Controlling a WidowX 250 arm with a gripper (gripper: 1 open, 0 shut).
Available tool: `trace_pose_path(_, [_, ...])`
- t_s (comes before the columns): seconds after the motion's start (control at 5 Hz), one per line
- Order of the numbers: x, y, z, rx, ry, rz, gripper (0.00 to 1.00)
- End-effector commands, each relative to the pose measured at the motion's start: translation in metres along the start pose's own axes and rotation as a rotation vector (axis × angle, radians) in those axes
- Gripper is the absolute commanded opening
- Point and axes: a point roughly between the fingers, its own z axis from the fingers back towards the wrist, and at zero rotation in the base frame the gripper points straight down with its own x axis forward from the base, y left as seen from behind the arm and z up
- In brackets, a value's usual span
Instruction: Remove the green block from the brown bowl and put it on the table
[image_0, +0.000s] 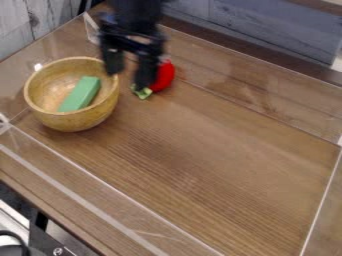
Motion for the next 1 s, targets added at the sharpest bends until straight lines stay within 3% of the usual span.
trace_pose_path(0.0, [-0.015,0.032,0.009,0.04,-0.076,-0.013,1.0])
trace_pose_path(0.2, [-0.024,0.058,-0.002,0.05,-0.082,-0.017,1.0])
trace_pose_path(0.4, [-0.027,0.078,-0.018,0.053,-0.072,0.014,0.0])
trace_pose_path(0.6, [-0.021,0.087,-0.031,0.049,-0.064,0.034,1.0])
trace_pose_path(0.8, [-0.015,0.093,-0.041,0.049,-0.06,0.052,1.0])
